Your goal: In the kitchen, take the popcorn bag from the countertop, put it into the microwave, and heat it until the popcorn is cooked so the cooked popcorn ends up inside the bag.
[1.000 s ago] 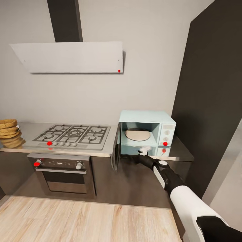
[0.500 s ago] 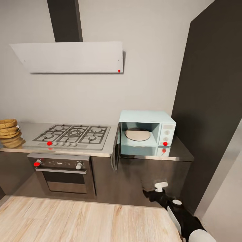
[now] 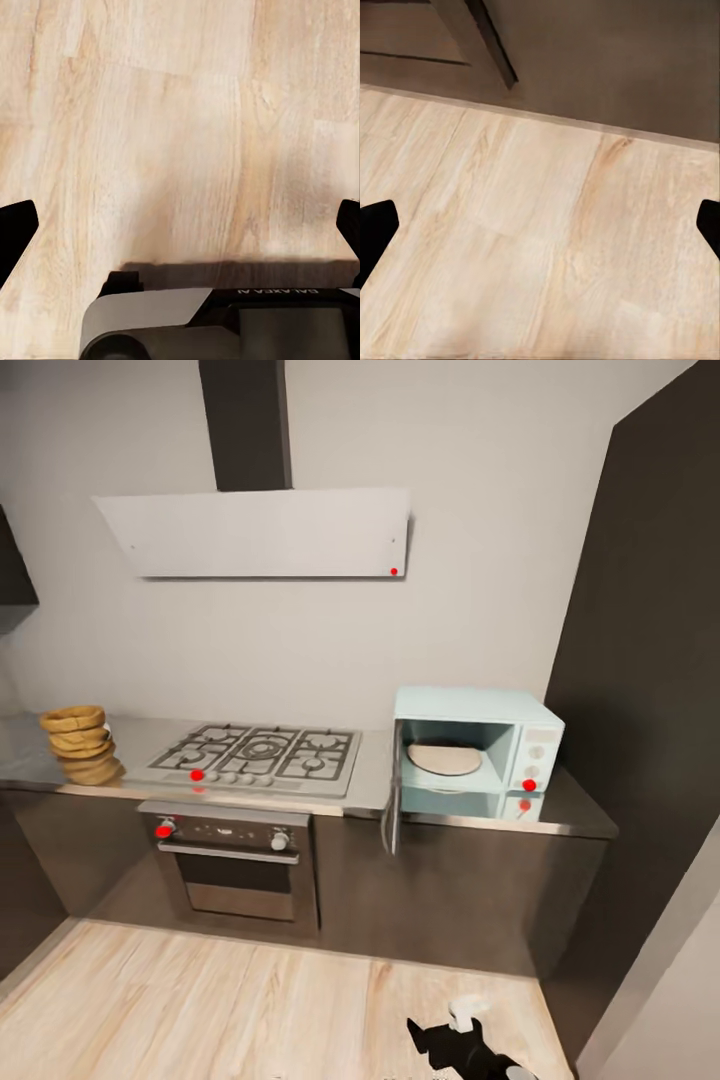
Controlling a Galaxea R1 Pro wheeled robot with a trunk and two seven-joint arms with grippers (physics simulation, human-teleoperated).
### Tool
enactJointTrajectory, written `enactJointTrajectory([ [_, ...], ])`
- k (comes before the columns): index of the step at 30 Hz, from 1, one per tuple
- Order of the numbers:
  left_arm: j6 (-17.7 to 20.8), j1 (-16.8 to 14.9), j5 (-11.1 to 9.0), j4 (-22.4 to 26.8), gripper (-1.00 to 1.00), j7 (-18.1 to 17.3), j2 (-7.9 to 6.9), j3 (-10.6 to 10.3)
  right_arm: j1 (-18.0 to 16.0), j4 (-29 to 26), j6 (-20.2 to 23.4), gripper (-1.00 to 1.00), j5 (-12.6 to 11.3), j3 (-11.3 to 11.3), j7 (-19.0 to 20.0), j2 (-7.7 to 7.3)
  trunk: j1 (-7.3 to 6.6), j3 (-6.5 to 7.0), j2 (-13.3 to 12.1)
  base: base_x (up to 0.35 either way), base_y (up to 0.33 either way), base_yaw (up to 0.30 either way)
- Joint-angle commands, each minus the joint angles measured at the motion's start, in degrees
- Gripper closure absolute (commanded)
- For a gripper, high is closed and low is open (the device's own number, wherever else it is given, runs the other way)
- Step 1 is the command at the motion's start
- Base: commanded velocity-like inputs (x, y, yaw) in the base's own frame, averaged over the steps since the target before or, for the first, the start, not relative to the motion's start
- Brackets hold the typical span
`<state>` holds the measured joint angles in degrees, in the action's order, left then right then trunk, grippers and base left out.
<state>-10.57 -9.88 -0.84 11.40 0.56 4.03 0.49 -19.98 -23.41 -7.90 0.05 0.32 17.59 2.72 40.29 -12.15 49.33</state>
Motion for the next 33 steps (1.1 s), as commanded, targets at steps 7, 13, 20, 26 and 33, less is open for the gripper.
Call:
enactJointTrajectory([
  [7,-0.19,-0.05,-0.12,-0.07,-1.0,0.06,0.02,0.04,-0.04,0.63,-0.19,-1.0,0.12,0.03,0.03,0.73,-0.01,0.03,0.06,-0.162,0.319,0.276],
  [13,-0.19,-0.05,-0.13,-0.07,-1.0,0.06,0.02,0.04,-0.06,0.65,-0.19,-1.0,0.04,0.0,-0.01,0.72,-0.01,0.16,0.06,-0.162,0.319,0.279],
  [20,-0.17,-0.05,-0.13,-0.07,-1.0,0.06,0.02,0.04,-0.06,0.65,-0.19,-1.0,0.05,0.02,-0.01,0.71,-0.01,0.32,0.06,-0.162,0.319,0.279],
  [26,-0.21,-0.05,-0.08,-0.07,-1.0,0.06,0.02,-0.09,-0.06,0.65,-0.19,-1.0,0.11,0.03,-0.01,0.71,-0.01,0.46,0.06,-0.093,0.332,0.279],
  [33,-0.18,-0.05,-0.09,-0.05,-1.0,0.14,0.35,0.09,-0.03,0.65,-0.19,-1.0,0.27,0.12,0.05,0.71,-0.01,0.59,0.06,0.018,0.134,0.239],
])
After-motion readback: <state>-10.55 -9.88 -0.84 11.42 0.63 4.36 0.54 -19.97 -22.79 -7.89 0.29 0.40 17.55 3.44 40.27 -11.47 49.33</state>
